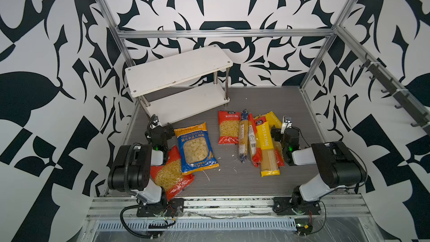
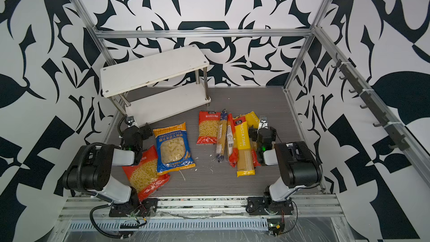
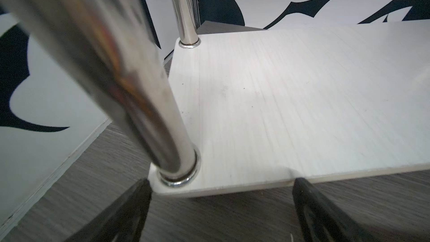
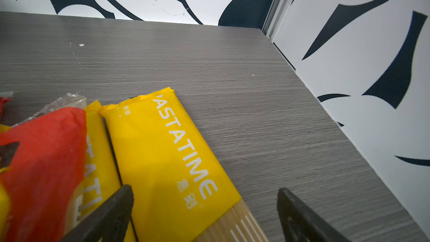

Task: Arrange pasta packages on shelves
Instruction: Turn over the pasta bag.

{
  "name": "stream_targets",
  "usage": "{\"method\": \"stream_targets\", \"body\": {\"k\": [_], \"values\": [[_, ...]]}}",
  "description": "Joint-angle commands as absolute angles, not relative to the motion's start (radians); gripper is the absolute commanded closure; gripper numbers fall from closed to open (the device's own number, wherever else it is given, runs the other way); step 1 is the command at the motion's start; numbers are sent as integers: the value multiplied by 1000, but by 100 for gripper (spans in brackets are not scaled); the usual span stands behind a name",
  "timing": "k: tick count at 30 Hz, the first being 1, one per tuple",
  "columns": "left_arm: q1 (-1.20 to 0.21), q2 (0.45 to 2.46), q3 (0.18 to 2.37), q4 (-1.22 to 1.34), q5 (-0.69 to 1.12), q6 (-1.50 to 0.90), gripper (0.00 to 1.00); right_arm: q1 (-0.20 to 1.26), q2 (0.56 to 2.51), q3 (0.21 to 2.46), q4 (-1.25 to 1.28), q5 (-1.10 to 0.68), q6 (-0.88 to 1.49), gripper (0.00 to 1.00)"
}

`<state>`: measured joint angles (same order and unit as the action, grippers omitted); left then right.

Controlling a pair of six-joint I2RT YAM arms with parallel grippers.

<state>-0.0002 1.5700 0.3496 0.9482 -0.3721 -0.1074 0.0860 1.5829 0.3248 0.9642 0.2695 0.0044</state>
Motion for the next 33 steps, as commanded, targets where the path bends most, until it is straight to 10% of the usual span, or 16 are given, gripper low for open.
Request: {"method": "stream_targets", "body": {"k": [1, 33], "values": [[0, 1556, 356, 956, -359, -112, 1, 101, 1570, 341, 976, 239, 12, 0], [1, 1559, 359, 951, -357, -109, 1, 101, 1569, 339, 974, 253, 13, 0]]}}
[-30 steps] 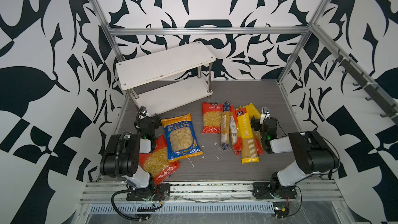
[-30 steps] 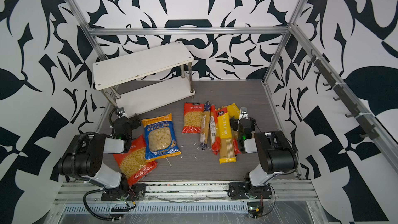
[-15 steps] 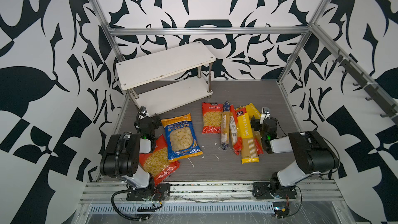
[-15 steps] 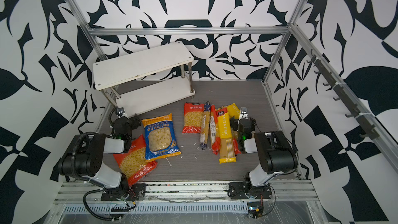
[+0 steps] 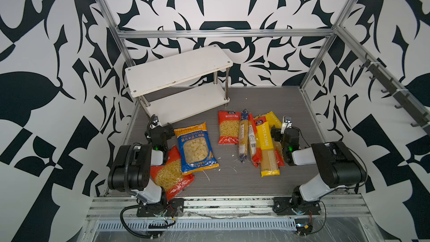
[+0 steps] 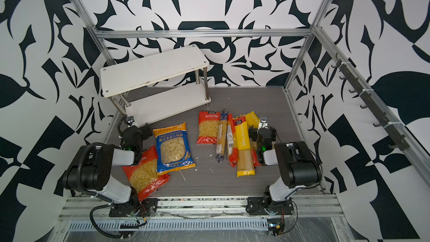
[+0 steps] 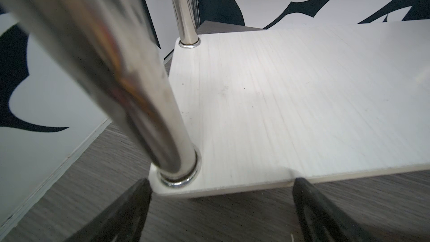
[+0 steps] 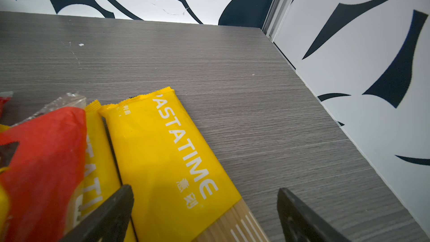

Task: Arrange pasta packages on shelves
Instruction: Turn over the pasta bag.

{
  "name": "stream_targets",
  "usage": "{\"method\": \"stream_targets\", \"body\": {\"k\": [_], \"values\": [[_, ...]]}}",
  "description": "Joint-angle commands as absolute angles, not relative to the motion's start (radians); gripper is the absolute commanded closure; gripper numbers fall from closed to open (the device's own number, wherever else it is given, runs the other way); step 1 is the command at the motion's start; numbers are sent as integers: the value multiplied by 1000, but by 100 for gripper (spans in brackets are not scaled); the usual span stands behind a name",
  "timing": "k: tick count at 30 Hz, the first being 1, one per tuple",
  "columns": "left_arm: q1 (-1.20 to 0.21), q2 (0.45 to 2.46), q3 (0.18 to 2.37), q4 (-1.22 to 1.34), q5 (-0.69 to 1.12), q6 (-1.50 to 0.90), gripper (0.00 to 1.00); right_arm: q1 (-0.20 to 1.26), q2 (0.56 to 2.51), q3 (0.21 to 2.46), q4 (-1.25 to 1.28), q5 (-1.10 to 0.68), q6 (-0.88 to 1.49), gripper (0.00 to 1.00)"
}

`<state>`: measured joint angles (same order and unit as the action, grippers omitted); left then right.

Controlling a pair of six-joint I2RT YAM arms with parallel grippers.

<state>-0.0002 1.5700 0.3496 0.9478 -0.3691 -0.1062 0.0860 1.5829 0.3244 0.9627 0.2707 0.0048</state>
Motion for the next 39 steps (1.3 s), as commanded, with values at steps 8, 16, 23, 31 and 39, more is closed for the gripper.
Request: {"method": "stream_targets", "body": {"k": [8, 16, 23, 31, 39], "values": [[1, 1559, 360, 951, -355, -106, 1, 102, 1569, 340, 977, 247, 12, 0], [5, 1557, 359, 949, -349, -110, 1, 101, 1569, 338, 976, 256, 12, 0], [-39, 1424, 365, 844, -466, -104, 1, 117, 1458, 358, 852, 302, 19, 0], [-52, 1119, 431, 452, -505, -207, 1, 210, 1250, 563, 244, 522, 94, 0], [-55, 881, 544, 17, -503, -458, 1, 206, 1138, 716, -146, 205, 426, 4]]}}
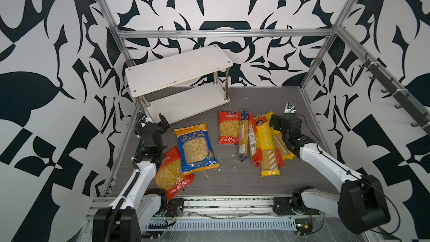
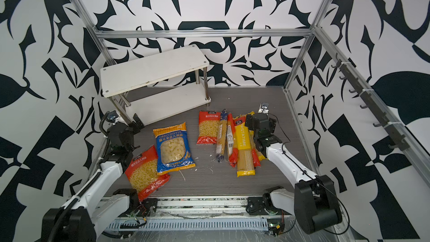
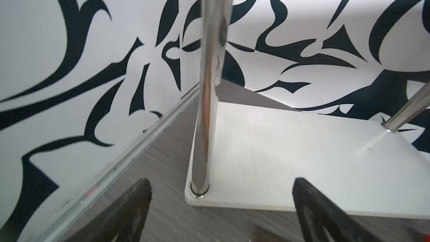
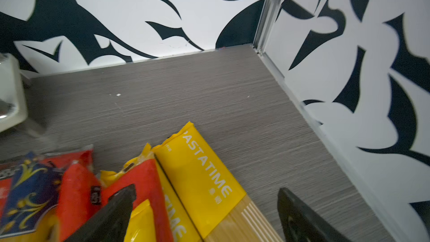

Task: Arrange pasta packages on shelves
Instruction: Turn over the pasta bag.

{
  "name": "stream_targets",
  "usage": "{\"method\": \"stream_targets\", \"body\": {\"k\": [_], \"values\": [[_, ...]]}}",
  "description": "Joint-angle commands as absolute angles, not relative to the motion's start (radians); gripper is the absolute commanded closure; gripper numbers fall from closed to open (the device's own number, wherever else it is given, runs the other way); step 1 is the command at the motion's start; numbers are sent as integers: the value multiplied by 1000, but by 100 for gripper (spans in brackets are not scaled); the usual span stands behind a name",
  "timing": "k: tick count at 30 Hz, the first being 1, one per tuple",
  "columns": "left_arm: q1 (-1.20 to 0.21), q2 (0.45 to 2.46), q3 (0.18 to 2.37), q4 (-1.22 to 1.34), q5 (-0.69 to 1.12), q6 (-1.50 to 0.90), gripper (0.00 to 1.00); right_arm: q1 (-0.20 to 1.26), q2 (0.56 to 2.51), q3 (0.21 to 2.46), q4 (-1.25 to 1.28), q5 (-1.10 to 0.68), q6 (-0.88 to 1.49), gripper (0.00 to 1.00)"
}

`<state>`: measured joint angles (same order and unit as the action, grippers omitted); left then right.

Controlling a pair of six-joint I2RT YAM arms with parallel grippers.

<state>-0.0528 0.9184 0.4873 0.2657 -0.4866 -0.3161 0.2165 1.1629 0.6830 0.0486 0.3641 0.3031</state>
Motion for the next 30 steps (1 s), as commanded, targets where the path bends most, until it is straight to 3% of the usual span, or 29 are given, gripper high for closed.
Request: {"method": "stream_targets", "body": {"k": [1, 4, 8, 15, 18, 20, 23, 30], "values": [[-54, 871, 580, -53, -489, -491, 1, 205, 1130, 722, -171, 153, 450, 9], [-54, 861, 665, -238, -499, -630, 1, 207, 1115, 750, -237, 77, 490, 15], [-36, 847, 726, -298, -354, -583, 0, 211, 1105, 762, -289, -18, 549, 20], [-71, 883, 834, -451, -100, -573, 13, 359, 1082, 772, -370, -34, 611, 26], [-192, 885, 821, -456, -95, -609, 14, 458, 1107, 791, -390, -1, 647, 30], [-328, 902, 818, -455, -166, -632, 14, 530, 1143, 808, -392, 16, 670, 36], [-515, 959, 817, -424, -251, -650, 14, 616, 1191, 833, -398, 86, 699, 38], [-676, 1133, 802, -261, -204, -738, 14, 653, 1355, 894, -340, 182, 727, 35]]}}
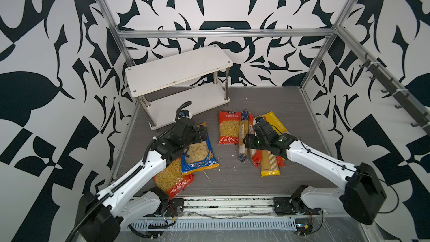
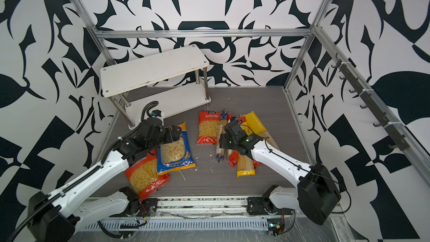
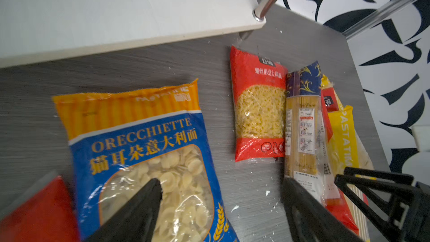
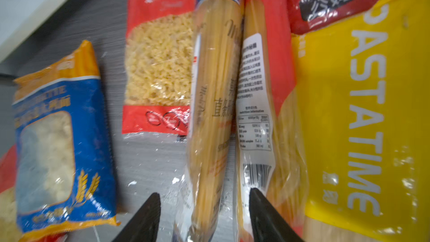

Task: Arrange pasta packages on shelves
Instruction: Turn over the pasta bag.

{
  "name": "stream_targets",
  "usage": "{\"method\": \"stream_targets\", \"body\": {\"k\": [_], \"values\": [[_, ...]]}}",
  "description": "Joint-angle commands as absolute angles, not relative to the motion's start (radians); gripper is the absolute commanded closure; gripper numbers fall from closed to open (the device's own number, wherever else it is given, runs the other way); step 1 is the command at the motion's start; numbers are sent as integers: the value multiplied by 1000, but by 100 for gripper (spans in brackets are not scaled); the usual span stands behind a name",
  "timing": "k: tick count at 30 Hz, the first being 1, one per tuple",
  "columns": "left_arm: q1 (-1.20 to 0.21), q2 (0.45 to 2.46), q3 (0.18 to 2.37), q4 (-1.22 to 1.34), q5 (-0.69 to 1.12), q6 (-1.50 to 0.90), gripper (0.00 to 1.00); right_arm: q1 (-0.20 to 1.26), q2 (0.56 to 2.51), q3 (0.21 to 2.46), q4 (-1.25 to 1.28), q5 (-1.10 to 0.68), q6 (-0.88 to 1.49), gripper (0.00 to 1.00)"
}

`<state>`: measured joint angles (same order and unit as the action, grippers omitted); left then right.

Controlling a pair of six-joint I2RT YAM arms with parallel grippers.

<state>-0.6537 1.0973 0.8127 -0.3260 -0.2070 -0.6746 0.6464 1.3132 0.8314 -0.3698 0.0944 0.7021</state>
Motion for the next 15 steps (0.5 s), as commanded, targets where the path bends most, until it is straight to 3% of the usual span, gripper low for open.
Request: {"method": "stream_targets", "body": {"k": [1, 9, 13, 15], "values": [[-679, 1150, 803, -248, -193, -749, 14, 656, 1386, 911, -354, 222, 723, 34], [-679, 1169, 776, -216, -202, -758, 14, 664, 1586, 1023, -341, 284, 637, 35], [-678, 1169, 795, -248, -210, -748, 14, 664, 1650, 1074, -372, 354, 559, 53], [-678, 1155, 796, -274, -225, -741, 14, 664, 1661, 1103, -403, 380, 498, 67]]}}
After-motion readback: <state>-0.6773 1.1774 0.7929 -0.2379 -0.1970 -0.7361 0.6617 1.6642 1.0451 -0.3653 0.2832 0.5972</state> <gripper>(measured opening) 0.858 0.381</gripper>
